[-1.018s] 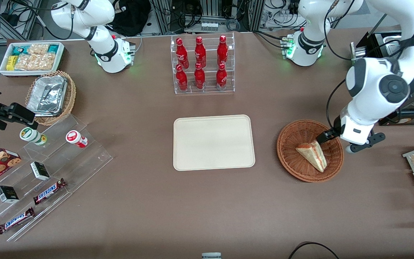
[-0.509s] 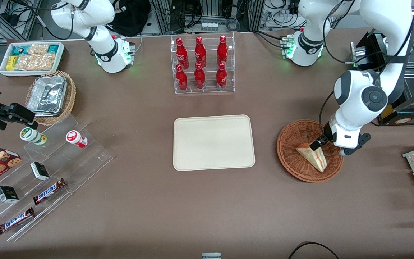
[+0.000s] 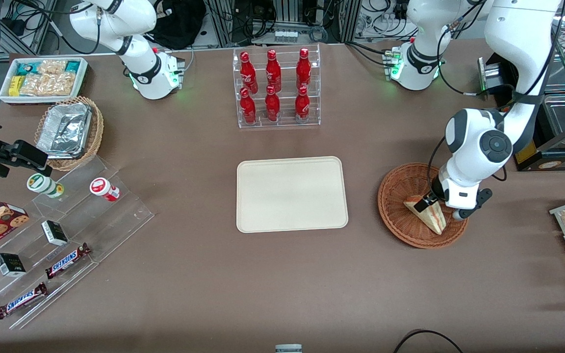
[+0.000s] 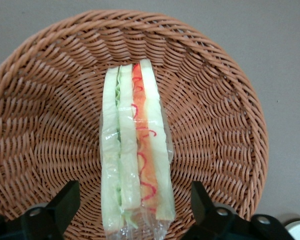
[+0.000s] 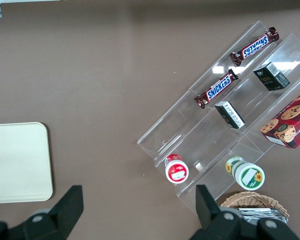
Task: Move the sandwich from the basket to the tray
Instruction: 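Lower the left gripper and close it on the wrapped sandwich, then lift the sandwich and carry it toward the cream tray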
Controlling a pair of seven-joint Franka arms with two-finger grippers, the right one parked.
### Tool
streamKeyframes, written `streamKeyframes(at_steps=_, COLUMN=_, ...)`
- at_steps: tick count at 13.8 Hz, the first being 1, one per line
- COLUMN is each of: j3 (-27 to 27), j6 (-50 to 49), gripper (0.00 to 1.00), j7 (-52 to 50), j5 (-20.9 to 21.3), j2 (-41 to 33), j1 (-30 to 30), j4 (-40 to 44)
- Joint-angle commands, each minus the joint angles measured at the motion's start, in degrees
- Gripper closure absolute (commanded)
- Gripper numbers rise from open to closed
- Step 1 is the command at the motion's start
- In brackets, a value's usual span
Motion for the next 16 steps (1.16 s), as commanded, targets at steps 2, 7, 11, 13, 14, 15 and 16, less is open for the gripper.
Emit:
streamKeyframes(at_steps=2, j3=-0.51, j6=0.8, gripper=0.87, j7=-1.16, j5=0.92, j2=0.0, j1=0.13, j4=0.38)
streamKeyframes(at_steps=7, j3=-0.42, j6=-6.28, gripper=0.93, j7=-0.98, j5=0.93, j2=-2.99, j1=0.04, j4=4.58)
streamKeyframes(at_steps=11, j3=-0.86, j6=-26.14, gripper=0.93, j7=-1.06, j5=1.01, j2=-4.13, j1=-4.51, j4=17.4)
streamKeyframes(at_steps=13, j3=-0.86, j6=-30.99, gripper=0.92, j7=-1.59, j5=0.93, j2=-3.79, j1=-9.52, j4=21.46)
streamKeyframes(at_steps=14, j3=-0.86, j6=-31.8, gripper=0.92, j7=-1.59, j5=0.93, j2=-3.78, j1=-11.8, j4=21.91)
streamKeyframes(at_steps=15, j3=-0.86, j6=-31.81, gripper=0.92, j7=-1.59, j5=0.93, j2=-3.78, j1=-14.09, j4=21.91)
streamKeyframes(at_steps=16, j3=-0.86, j6=-31.72, gripper=0.92, j7=-1.68, j5=0.93, j2=-3.44, j1=-16.55, j4=21.91)
